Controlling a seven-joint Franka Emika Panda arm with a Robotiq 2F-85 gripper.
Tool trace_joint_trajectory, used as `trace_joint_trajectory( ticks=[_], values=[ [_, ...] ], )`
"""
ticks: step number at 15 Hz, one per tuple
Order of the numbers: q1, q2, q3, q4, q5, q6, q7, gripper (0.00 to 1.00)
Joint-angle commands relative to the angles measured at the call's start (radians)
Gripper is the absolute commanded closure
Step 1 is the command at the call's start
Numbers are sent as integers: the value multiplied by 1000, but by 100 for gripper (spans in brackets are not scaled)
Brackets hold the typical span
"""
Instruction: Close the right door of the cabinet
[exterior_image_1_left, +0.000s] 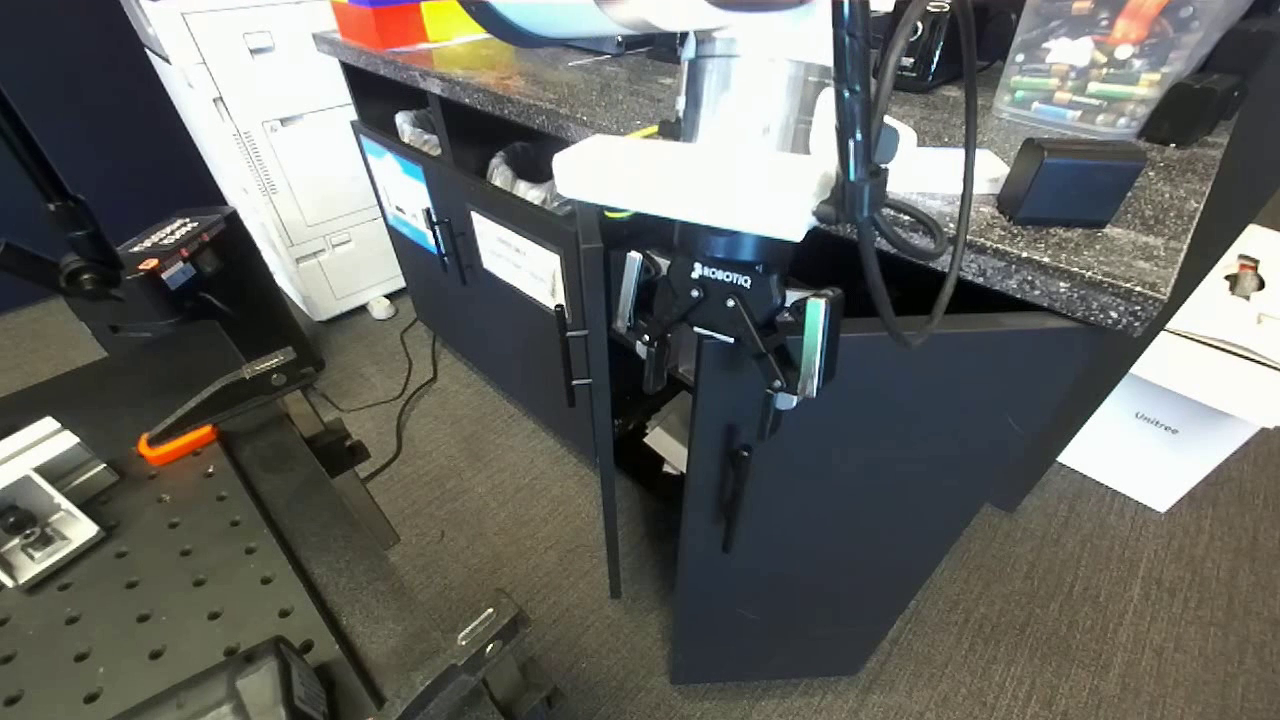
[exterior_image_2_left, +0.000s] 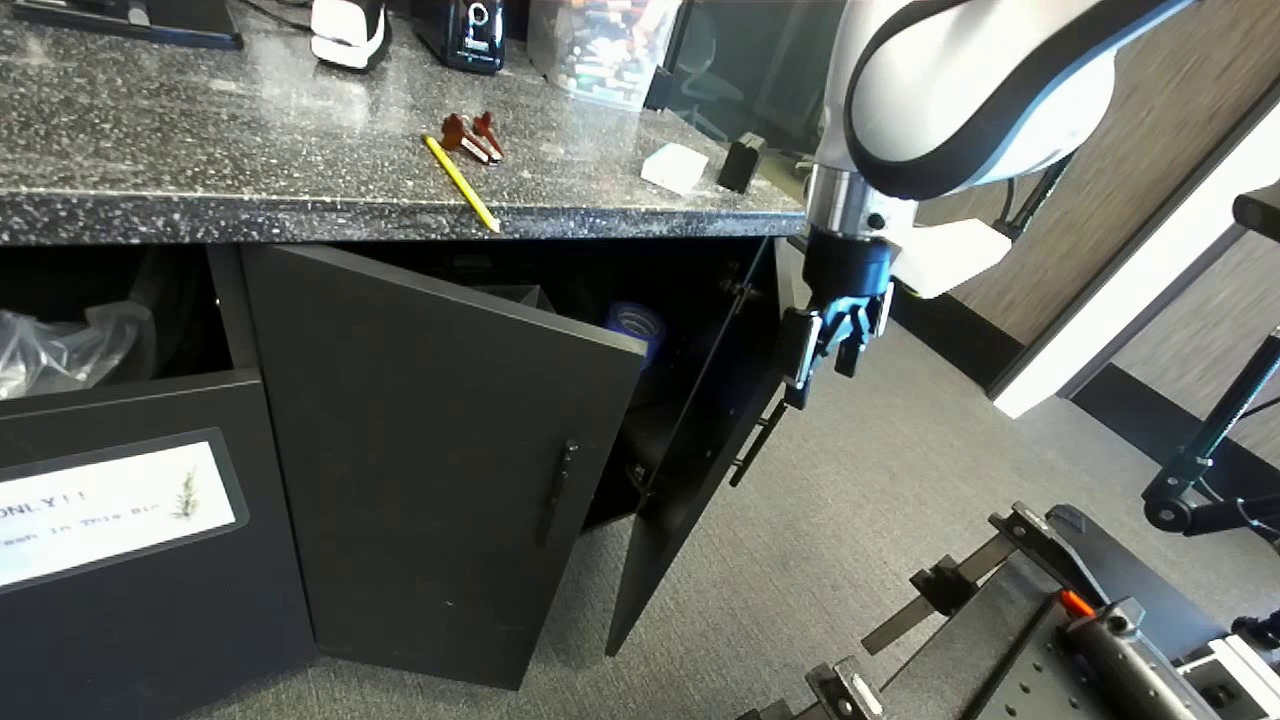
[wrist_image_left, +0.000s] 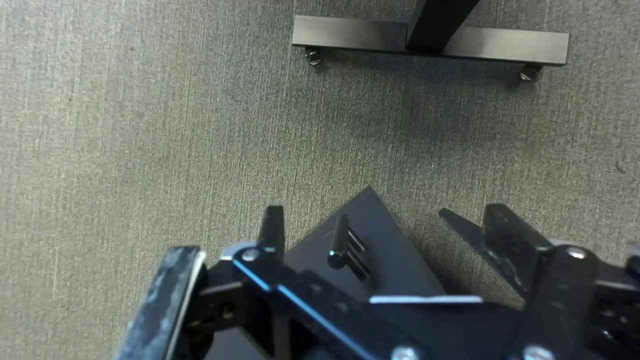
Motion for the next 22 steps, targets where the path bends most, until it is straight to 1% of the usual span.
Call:
trace_joint_trajectory(
  ticks=[1, 3, 8, 12, 15, 22],
  values=[
    [-7, 131, 4, 165, -14, -26, 10, 0],
    [-10, 190, 9, 237, -7, -33, 4, 0],
    [3, 260, 49, 396, 9, -112, -2, 0],
    [12, 328, 73, 530, 26, -123, 5, 0],
    [24, 378, 73, 624, 24, -123, 29, 0],
    [69, 493, 47, 816, 1, -116, 76, 0]
  ],
)
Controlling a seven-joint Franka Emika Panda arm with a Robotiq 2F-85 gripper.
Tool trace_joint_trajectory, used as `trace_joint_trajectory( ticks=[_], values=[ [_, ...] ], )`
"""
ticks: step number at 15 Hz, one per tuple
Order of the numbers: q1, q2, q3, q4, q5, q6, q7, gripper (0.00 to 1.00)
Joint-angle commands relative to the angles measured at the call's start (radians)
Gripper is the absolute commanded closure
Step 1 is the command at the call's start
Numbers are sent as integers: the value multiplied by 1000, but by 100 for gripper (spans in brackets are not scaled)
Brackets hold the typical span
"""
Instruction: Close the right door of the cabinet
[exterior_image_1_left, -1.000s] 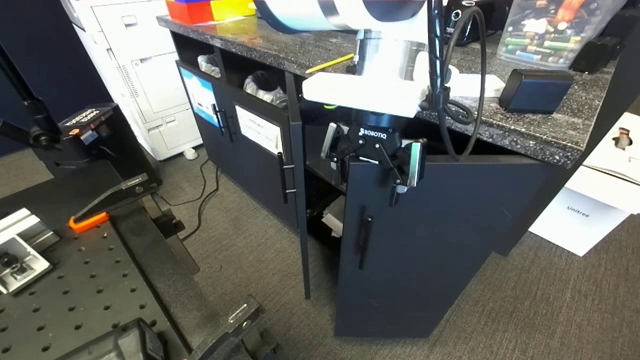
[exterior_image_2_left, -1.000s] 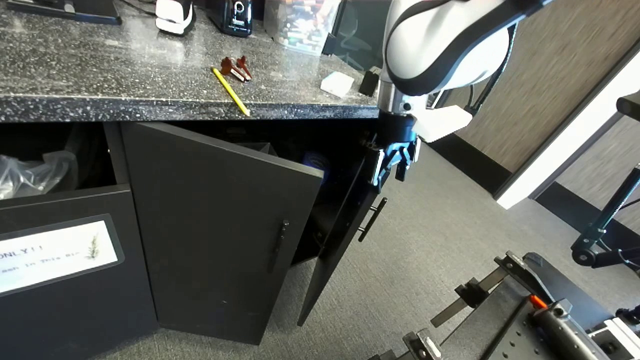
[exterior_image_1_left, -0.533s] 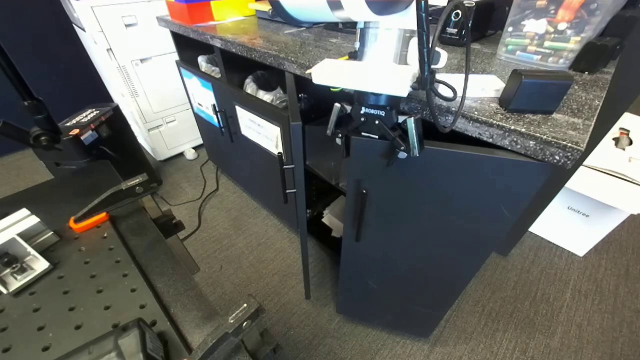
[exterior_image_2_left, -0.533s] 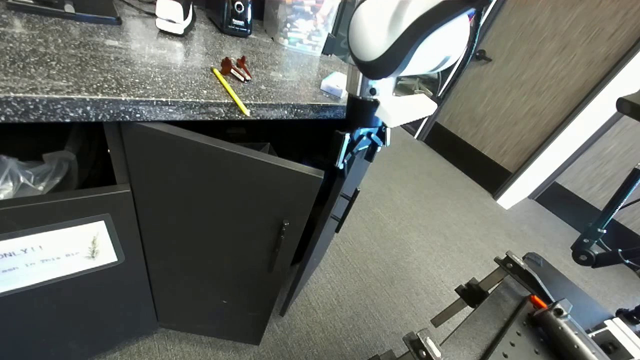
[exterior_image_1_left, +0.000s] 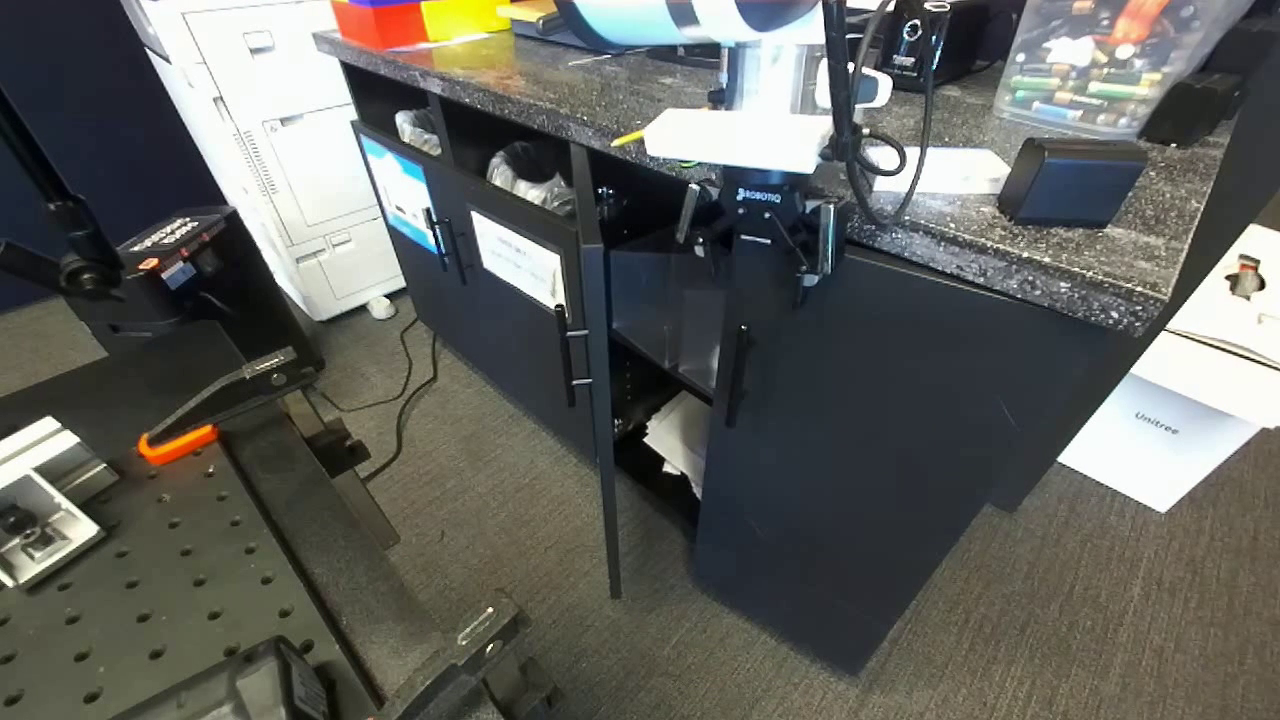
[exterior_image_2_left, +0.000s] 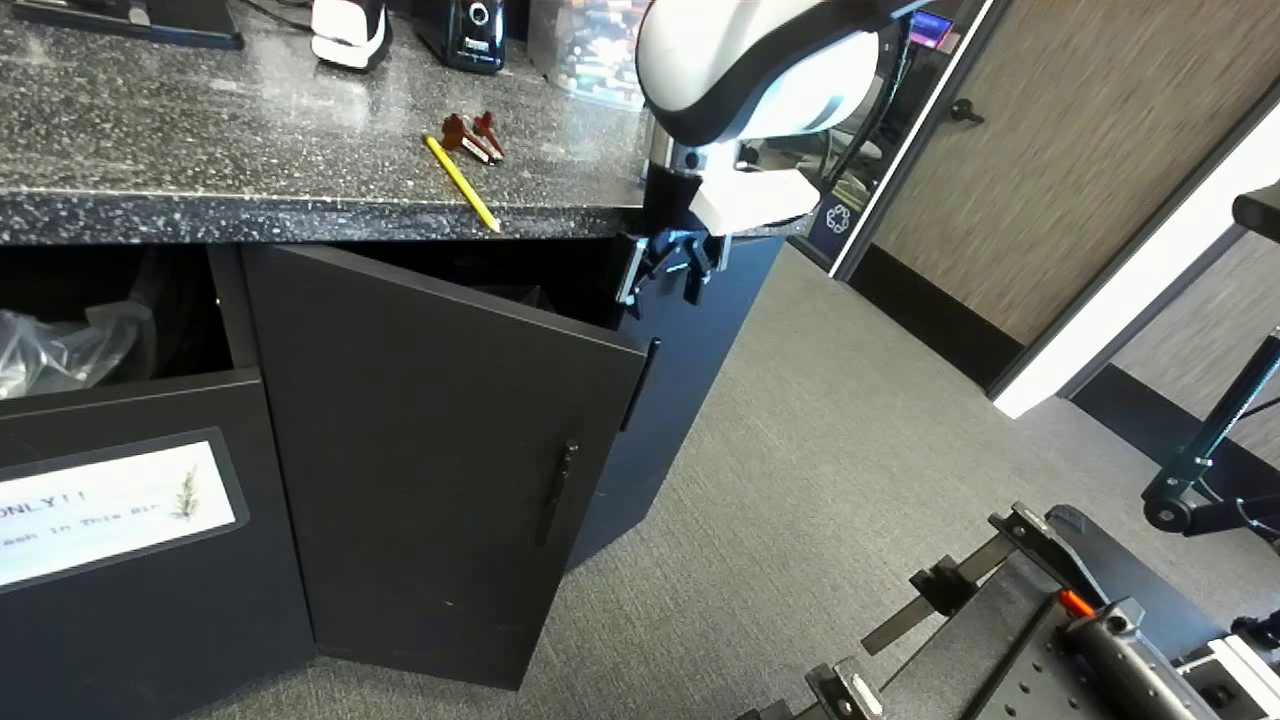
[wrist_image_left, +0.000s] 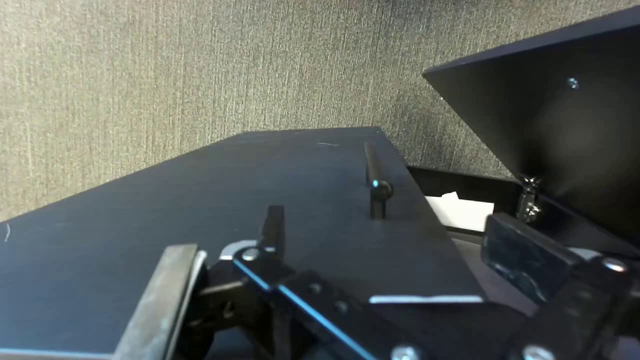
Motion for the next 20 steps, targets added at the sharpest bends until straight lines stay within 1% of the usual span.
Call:
trace_joint_trajectory(
  ticks=[1, 3, 4, 5, 7, 8, 9, 10, 13, 15, 18, 19, 20],
  values=[
    [29, 119, -36, 154, -20, 6, 18, 0],
    [45, 137, -59, 183, -33, 12, 36, 0],
    [50, 130, -65, 178, -34, 14, 45, 0],
    [54, 122, -70, 167, -34, 12, 53, 0],
    [63, 80, -62, 107, -23, -5, 57, 0],
    [55, 21, -34, 31, 0, -23, 39, 0],
    [50, -12, -15, -12, 15, -25, 28, 0],
    [37, -94, 21, -119, 39, -16, -7, 0],
    [2, -202, 98, -240, 101, -23, -73, 0],
    [-6, -295, 119, -337, 145, -31, -70, 0],
    [2, -445, 111, -483, 181, -49, -21, 0],
    [19, -313, 97, -335, 158, -40, -37, 0],
    [18, -358, 97, -379, 163, -47, -32, 0]
  ],
)
